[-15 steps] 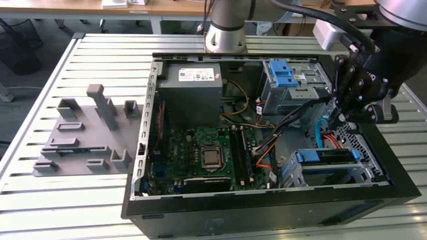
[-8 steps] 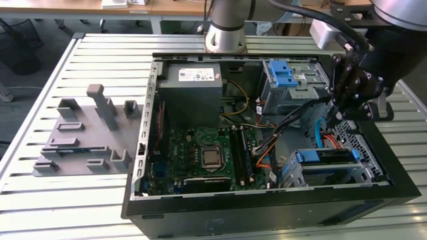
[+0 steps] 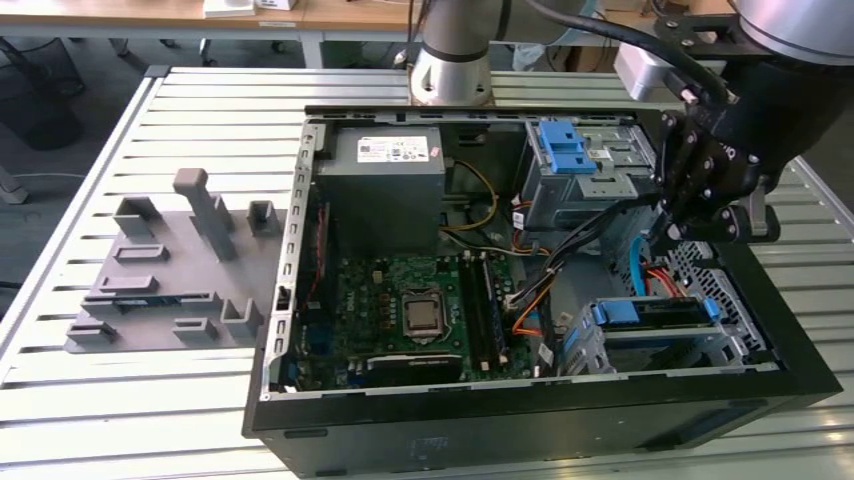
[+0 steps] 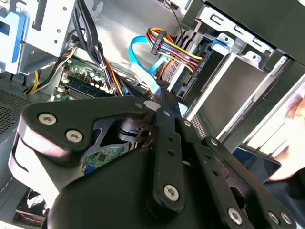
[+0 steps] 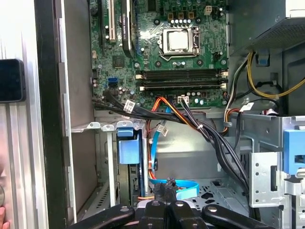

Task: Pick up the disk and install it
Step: 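Insert the second disk wire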

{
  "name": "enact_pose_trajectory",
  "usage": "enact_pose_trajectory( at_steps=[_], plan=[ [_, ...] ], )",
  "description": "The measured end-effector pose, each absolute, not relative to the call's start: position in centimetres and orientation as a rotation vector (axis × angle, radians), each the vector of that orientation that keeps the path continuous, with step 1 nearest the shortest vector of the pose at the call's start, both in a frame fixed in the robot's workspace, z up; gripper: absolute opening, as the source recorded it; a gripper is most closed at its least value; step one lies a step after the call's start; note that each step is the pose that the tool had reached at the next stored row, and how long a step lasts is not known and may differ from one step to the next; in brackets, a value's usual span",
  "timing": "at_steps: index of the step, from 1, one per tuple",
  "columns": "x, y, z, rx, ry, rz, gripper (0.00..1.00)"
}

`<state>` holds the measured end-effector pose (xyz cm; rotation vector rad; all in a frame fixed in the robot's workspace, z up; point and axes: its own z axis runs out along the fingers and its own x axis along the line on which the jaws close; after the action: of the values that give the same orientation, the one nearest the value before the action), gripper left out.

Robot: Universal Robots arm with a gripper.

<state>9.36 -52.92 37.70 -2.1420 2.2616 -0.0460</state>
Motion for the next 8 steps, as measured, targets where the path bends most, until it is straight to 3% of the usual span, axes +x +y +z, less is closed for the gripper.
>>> enact_pose_trajectory(
  at_steps=[8],
  plan=[
    [9.2, -52.9, 39.0, -2.14, 2.259, -0.05, 0.11]
  ],
)
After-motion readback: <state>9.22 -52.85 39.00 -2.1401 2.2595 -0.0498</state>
